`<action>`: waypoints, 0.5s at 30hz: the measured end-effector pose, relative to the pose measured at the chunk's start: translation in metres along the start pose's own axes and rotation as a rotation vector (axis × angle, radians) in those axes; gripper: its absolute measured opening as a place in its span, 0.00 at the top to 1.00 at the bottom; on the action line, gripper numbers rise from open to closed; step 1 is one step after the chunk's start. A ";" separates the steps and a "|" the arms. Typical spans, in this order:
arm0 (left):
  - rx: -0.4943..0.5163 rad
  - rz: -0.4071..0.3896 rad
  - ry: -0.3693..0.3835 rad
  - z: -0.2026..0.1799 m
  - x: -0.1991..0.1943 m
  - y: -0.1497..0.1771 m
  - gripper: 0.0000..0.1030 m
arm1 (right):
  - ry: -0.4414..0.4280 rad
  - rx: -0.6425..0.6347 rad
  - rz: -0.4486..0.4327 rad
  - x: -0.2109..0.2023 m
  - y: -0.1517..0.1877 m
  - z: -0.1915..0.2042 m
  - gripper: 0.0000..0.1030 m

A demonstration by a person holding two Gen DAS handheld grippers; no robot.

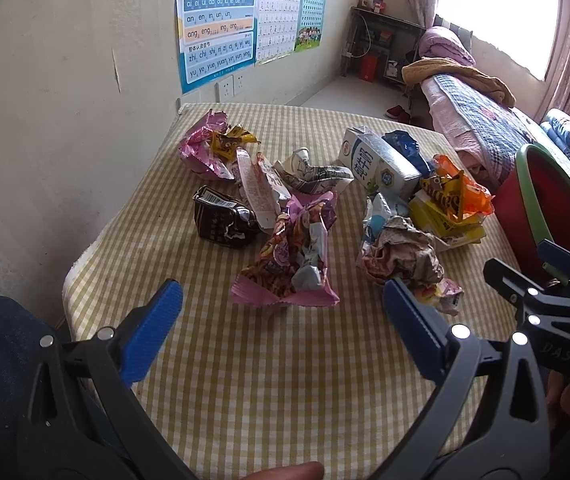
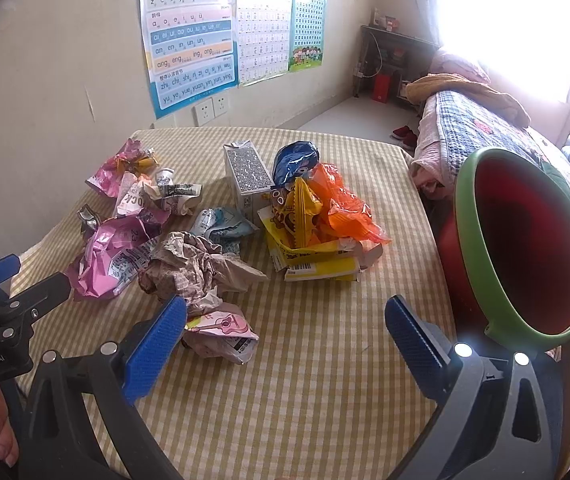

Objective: Collect trash

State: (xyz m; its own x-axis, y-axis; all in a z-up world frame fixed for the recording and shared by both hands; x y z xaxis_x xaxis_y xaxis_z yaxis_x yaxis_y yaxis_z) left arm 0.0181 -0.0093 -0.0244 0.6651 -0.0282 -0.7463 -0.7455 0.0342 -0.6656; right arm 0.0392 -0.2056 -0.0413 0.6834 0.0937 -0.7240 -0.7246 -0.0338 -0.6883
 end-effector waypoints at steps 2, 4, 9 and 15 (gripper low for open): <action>-0.003 0.001 0.000 0.000 0.000 0.000 0.04 | 0.000 0.001 0.000 0.000 0.000 0.000 0.07; -0.008 0.001 0.000 0.001 0.000 0.000 0.04 | 0.001 0.000 0.003 0.000 0.000 0.000 0.07; -0.013 0.004 0.003 0.003 0.000 0.000 0.04 | 0.002 0.000 0.001 0.000 0.000 0.000 0.07; -0.008 0.004 0.004 0.003 0.001 0.000 0.04 | 0.003 -0.004 0.002 0.001 0.000 0.000 0.07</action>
State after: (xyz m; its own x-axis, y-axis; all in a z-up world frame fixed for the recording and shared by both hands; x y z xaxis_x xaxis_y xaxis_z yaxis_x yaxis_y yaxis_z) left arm 0.0192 -0.0062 -0.0250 0.6616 -0.0320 -0.7492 -0.7488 0.0261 -0.6623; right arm 0.0401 -0.2053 -0.0422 0.6819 0.0907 -0.7258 -0.7258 -0.0384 -0.6868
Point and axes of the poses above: each gripper's, at about its wrist camera, not at the fingertips, and x roughly the way its jaws point, z to its left, y to its underside, the point moved 2 cm from there along x, roughly the way its jaws point, and after that the axes turned 6 degrees about x, right-handed, at the moved point
